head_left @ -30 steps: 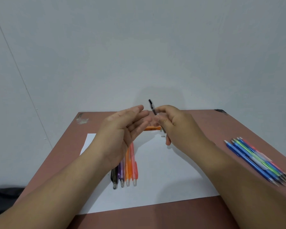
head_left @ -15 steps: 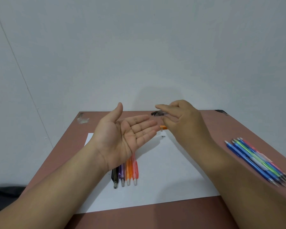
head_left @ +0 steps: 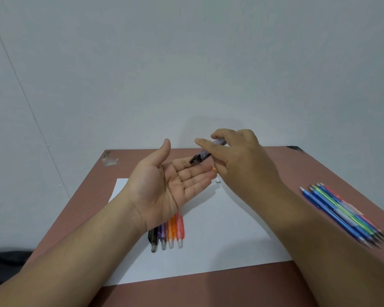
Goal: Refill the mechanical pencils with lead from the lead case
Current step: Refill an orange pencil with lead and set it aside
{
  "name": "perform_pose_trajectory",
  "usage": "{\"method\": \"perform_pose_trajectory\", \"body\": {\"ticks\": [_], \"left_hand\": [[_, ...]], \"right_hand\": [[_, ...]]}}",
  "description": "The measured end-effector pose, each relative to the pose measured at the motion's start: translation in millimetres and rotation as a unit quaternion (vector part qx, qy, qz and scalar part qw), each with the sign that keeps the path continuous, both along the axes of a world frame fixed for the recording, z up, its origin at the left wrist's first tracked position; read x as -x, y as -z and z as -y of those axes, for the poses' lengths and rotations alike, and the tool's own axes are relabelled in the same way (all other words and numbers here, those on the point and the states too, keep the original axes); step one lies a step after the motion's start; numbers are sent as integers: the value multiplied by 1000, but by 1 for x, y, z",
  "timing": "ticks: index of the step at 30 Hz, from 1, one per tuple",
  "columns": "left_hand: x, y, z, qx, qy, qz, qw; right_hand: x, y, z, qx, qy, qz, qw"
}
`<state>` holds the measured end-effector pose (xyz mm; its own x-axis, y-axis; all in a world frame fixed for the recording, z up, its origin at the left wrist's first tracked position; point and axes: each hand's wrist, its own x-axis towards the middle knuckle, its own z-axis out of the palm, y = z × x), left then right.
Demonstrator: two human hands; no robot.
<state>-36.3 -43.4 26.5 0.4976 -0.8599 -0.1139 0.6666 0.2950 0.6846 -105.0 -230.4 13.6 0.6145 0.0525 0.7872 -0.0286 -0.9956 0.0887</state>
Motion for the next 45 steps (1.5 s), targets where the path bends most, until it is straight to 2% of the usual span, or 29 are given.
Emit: {"method": "perform_pose_trajectory", "body": {"ticks": [14, 28, 32, 37, 42, 45], "left_hand": [[-4, 1, -1, -5, -37, -10, 999], [-2, 0, -1, -15, -32, -16, 999], [-2, 0, -2, -16, -30, -19, 999], [-2, 0, -1, -26, -39, -22, 999], [-3, 1, -2, -25, -30, -25, 999], [-2, 1, -1, -28, -34, -27, 999]], "right_hand": [[3, 4, 6, -121, -39, -100, 987], [7, -1, 1, -184, -63, -99, 976], [6, 1, 3, -171, -65, -114, 976], [8, -4, 0, -155, -39, -99, 982], [5, 2, 4, -147, -73, -74, 984], [4, 0, 4, -141, -60, -70, 986]]}}
